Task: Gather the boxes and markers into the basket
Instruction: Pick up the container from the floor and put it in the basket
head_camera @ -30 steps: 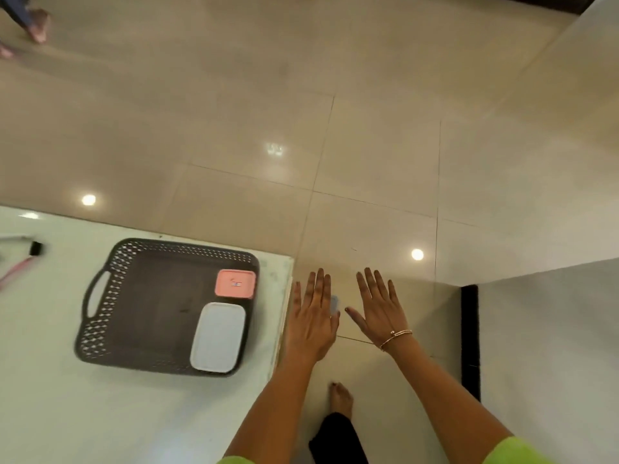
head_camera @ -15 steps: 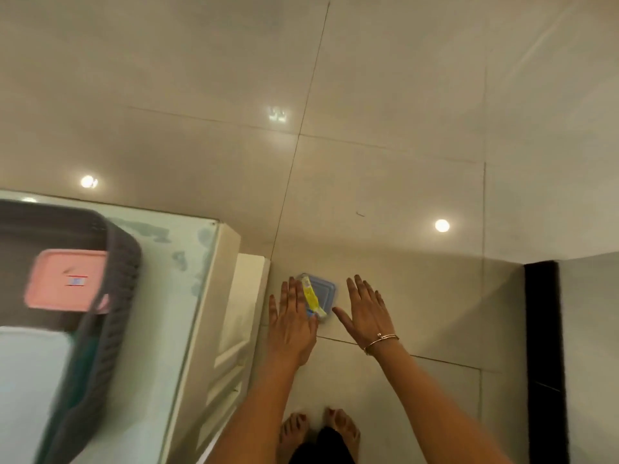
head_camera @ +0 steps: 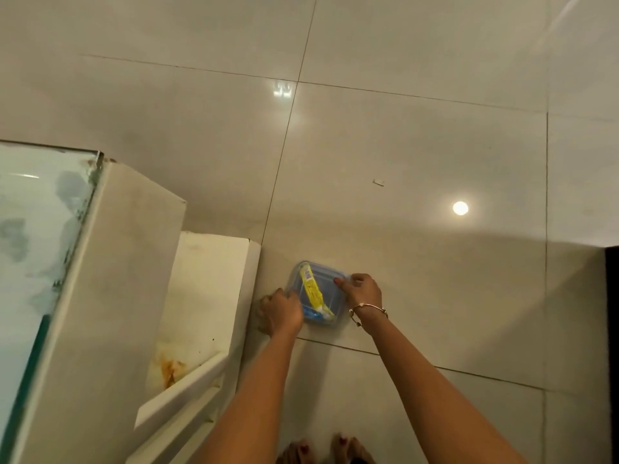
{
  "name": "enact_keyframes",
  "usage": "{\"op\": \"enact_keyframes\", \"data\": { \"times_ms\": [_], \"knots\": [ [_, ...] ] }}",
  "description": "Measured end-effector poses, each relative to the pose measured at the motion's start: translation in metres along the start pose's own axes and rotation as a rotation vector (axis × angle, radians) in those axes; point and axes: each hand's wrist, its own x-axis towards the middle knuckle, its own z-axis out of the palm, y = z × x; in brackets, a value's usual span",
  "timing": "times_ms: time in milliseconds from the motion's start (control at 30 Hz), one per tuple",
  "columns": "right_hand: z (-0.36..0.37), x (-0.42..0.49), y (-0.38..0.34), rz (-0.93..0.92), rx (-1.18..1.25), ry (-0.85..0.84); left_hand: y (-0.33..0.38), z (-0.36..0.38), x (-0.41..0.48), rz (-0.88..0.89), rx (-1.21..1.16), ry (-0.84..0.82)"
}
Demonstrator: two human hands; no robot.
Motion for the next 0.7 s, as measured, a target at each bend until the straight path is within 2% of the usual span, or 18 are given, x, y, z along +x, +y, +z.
{"op": "enact_keyframes", "data": {
  "times_ms": [100, 200, 267, 367, 500, 567, 633, 700],
  "knots": [
    [0.008, 0.005, 0.004, 0.084, 0.087, -0.054, -0.003, -0.006, -0.001, -0.032, 0.037, 0.006],
    [0.009, -0.001, -0.002, 0.052, 0.088, -0.111, -0.008, -0.018, 0.0, -0.048, 0.011, -0.03],
    [0.002, -0.01, -0.009, 0.0, 0.076, -0.111, -0.008, -0.03, -0.007, 0.033, 0.059, -0.089],
    [-0.014, -0.039, -0.025, -0.11, 0.023, -0.04, -0.004, -0.053, -0.037, 0.183, 0.173, -0.117],
    [-0.045, -0.106, -0.069, -0.233, -0.113, 0.081, 0.008, -0.101, -0.101, 0.227, 0.119, -0.123],
    [-0.064, -0.15, -0.104, -0.343, -0.19, 0.128, 0.023, -0.135, -0.14, 0.315, 0.173, -0.136],
    [-0.083, -0.198, -0.145, -0.465, -0.248, 0.168, 0.04, -0.174, -0.18, 0.443, 0.255, -0.072],
    [-0.1, -0.243, -0.187, -0.598, -0.289, 0.196, 0.058, -0.213, -0.213, 0.619, 0.331, 0.1]
  ]
}}
